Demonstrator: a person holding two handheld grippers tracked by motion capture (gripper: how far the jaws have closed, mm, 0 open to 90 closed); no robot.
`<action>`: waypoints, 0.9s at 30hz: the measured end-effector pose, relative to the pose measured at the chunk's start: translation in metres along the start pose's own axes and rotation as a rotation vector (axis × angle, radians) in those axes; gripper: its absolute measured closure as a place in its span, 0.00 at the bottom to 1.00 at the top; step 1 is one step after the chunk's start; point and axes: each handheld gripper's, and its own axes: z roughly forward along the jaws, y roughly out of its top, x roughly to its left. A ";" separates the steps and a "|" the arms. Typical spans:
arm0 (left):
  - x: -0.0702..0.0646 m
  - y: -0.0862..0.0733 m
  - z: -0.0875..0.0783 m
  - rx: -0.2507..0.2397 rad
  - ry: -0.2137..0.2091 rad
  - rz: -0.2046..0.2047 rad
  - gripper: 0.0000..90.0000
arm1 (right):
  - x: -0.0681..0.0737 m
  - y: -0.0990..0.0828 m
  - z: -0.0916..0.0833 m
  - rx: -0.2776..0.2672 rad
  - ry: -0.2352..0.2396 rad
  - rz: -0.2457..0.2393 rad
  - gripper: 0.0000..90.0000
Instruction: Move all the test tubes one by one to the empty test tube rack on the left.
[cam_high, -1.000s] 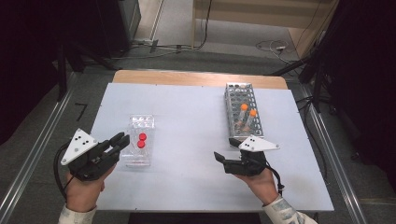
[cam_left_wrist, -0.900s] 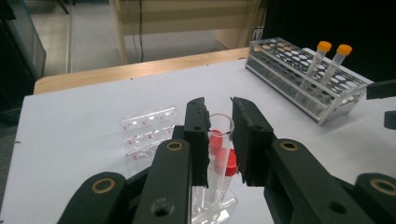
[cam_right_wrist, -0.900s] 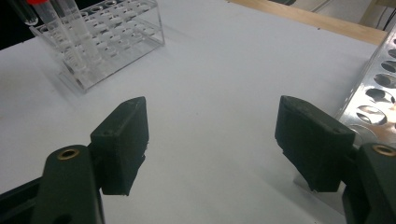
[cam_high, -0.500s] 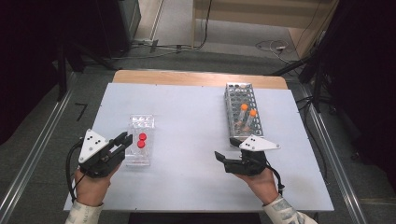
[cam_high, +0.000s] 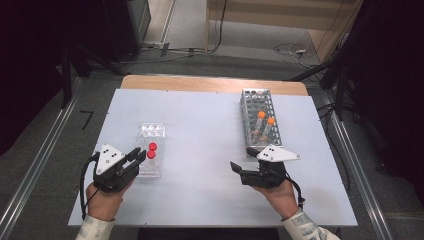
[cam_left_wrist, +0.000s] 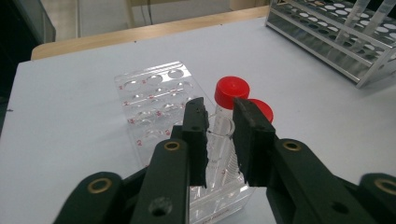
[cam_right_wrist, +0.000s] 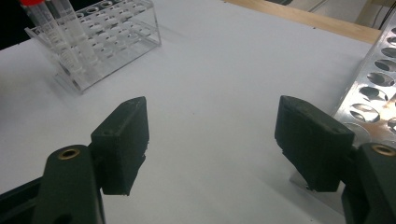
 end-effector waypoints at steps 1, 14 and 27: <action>0.000 0.000 0.000 -0.004 -0.001 -0.004 0.83 | 0.000 0.000 0.000 0.000 0.000 0.000 0.28; 0.000 0.008 -0.011 -0.086 -0.061 -0.103 0.58 | -0.013 0.000 -0.006 -0.005 -0.060 0.015 0.30; -0.015 0.016 -0.012 -0.104 -0.098 -0.134 0.24 | -0.052 0.000 -0.015 -0.022 -0.233 0.129 0.33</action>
